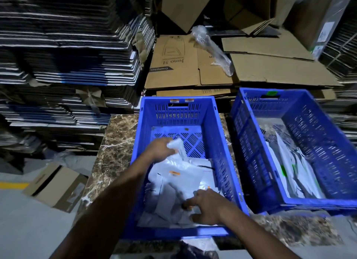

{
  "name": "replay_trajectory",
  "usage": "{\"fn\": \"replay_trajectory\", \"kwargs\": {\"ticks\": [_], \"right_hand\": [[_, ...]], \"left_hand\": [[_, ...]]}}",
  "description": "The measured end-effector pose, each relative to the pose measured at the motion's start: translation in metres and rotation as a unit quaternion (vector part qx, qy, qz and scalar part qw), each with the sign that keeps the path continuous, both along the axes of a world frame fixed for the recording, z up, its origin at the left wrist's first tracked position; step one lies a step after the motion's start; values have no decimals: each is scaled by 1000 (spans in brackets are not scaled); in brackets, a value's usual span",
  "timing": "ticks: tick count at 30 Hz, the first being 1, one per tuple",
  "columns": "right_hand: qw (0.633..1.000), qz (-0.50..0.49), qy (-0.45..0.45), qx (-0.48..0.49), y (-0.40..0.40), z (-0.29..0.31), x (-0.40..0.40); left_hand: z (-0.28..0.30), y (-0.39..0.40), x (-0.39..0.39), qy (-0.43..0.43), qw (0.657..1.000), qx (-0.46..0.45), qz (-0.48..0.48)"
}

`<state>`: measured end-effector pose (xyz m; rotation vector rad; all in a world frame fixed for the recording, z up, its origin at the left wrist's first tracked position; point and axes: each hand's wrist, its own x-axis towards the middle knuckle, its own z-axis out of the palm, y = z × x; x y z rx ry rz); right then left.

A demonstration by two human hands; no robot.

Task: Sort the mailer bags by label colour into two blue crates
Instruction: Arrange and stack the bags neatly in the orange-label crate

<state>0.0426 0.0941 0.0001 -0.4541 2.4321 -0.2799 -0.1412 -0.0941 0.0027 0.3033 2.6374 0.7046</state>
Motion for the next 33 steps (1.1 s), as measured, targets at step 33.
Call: {"fn": "replay_trajectory", "kwargs": {"ticks": [33], "right_hand": [[980, -130, 135, 61, 26, 34, -102]], "left_hand": [[-3, -44, 171, 188, 960, -197, -68]]}}
